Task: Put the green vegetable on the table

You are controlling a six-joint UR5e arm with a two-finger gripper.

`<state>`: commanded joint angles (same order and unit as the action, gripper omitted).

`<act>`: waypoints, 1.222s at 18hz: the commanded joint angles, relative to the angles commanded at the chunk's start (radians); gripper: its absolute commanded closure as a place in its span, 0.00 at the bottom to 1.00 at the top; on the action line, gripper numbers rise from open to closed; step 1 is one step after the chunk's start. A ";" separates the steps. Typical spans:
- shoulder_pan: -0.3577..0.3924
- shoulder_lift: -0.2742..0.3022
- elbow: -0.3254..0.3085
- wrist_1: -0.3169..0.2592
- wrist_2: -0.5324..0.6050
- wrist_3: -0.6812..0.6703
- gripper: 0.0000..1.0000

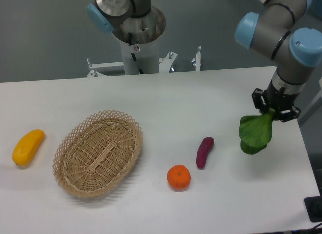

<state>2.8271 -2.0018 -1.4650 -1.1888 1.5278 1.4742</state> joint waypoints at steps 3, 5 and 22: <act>0.000 0.000 -0.002 0.000 0.002 0.000 0.79; 0.000 0.000 0.000 0.000 0.002 0.000 0.79; -0.075 0.003 -0.006 -0.012 -0.002 -0.067 0.78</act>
<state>2.7521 -1.9988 -1.4711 -1.2011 1.5263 1.4068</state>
